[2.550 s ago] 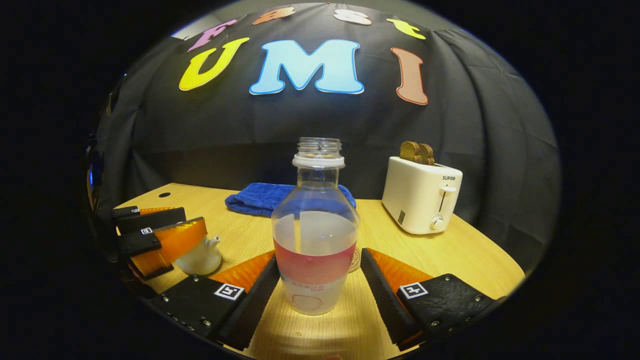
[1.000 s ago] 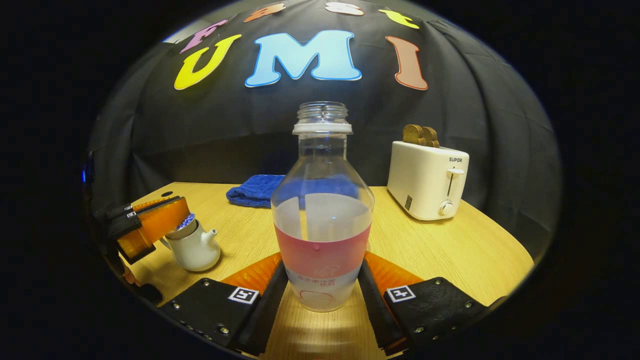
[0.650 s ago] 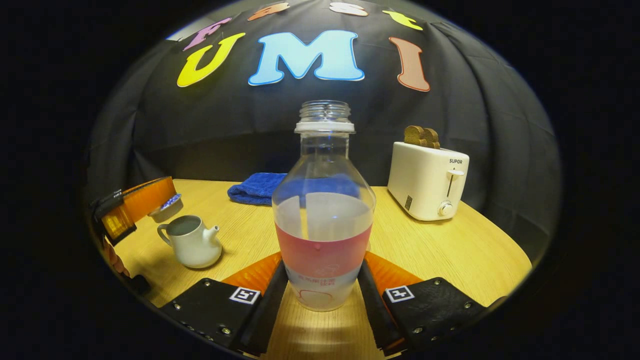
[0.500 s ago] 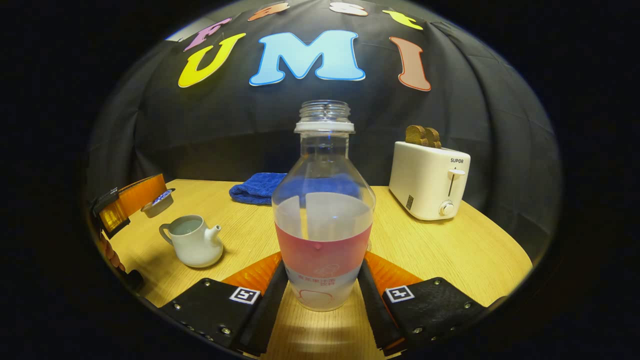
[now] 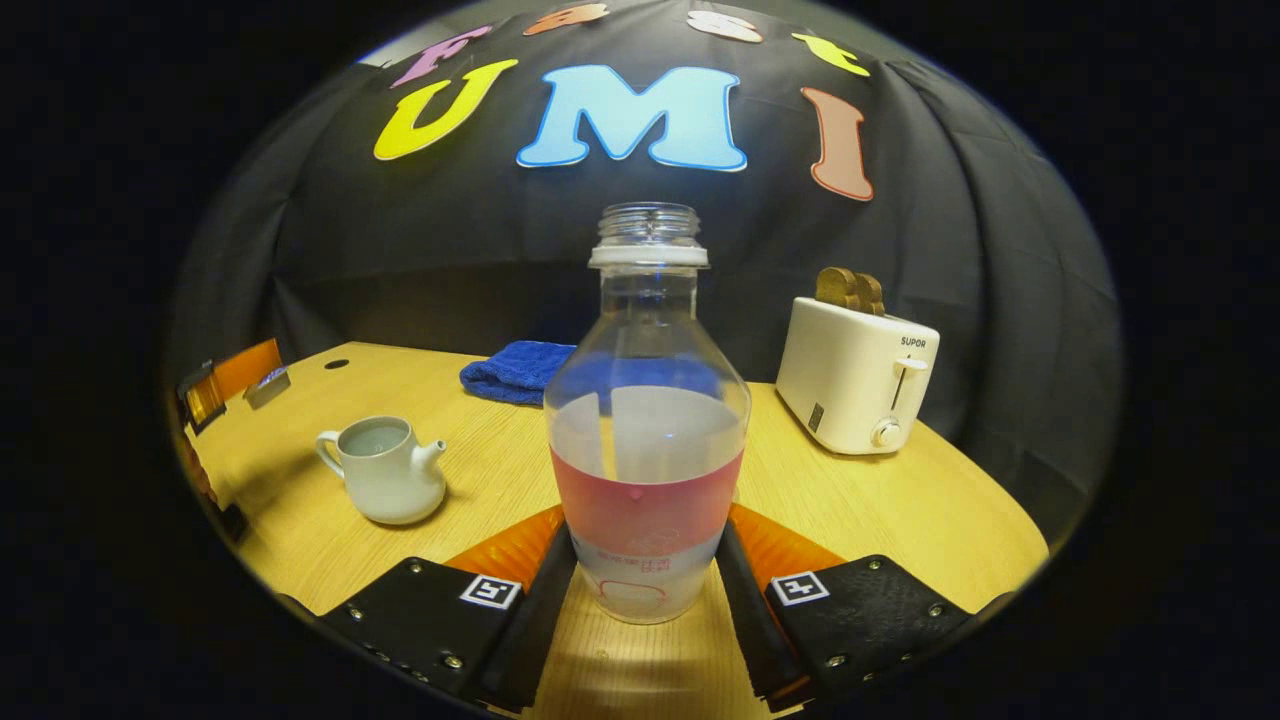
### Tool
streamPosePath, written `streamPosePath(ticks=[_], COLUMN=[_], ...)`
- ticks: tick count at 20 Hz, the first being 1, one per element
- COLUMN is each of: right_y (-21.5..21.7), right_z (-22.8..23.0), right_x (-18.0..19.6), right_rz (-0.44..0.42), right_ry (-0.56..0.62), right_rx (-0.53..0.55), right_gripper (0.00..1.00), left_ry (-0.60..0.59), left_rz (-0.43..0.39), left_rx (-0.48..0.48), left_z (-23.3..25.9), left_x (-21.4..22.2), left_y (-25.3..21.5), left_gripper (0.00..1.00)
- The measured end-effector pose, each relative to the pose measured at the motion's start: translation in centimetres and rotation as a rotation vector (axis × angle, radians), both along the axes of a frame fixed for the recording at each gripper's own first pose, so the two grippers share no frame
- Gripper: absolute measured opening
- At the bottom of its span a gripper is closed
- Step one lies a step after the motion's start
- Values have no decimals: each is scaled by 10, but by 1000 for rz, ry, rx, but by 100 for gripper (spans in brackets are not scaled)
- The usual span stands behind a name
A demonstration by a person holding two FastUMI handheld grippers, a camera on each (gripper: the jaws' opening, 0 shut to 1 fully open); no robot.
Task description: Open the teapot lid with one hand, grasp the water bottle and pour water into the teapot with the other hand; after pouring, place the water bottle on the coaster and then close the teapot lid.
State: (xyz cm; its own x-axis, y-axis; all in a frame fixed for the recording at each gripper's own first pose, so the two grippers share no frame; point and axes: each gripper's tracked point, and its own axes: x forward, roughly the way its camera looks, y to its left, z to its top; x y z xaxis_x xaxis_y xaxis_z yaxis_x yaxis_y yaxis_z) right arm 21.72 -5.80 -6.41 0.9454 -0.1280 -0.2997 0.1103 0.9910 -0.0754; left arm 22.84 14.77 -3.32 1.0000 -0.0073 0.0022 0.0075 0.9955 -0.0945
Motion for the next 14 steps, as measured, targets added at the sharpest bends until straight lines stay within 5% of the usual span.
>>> streamPosePath(ticks=[14], right_y=[24], right_z=[16], right_x=[15], right_rz=[32], right_ry=[67], right_rx=[-831], right_gripper=[76], left_ry=[10], left_rz=[-24], left_rx=[-49], left_z=[-6], left_x=[5], left_y=[-6], left_gripper=[20])
